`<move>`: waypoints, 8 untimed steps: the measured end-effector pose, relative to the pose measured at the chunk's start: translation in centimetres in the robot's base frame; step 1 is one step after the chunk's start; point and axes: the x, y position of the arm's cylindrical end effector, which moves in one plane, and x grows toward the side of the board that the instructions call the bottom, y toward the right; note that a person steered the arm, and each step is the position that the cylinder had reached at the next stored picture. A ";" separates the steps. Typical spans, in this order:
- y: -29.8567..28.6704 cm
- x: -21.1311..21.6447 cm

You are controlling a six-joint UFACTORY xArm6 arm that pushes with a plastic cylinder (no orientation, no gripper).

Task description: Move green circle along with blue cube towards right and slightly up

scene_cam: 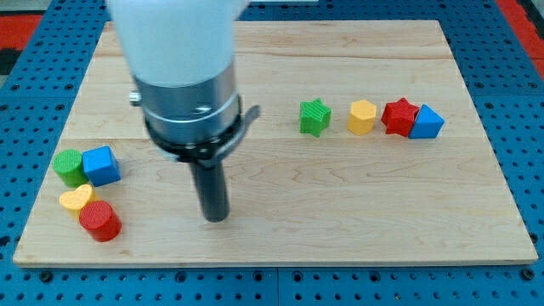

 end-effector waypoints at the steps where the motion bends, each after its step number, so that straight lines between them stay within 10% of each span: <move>1: -3.6 -0.4; 4: -5.6 -2.9; 6: -3.6 5.8; 8: -21.8 5.5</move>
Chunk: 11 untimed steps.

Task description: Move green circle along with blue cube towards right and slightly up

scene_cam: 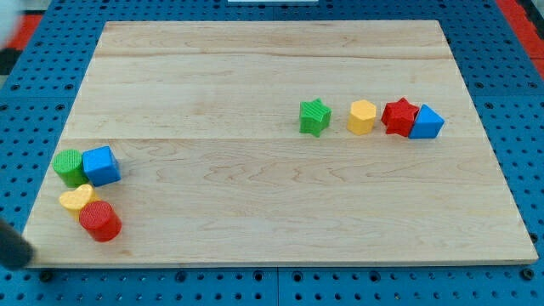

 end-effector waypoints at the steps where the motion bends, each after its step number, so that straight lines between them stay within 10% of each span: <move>1: -0.3 -3.0; 4: 0.5 -11.5; 11: 10.4 -10.8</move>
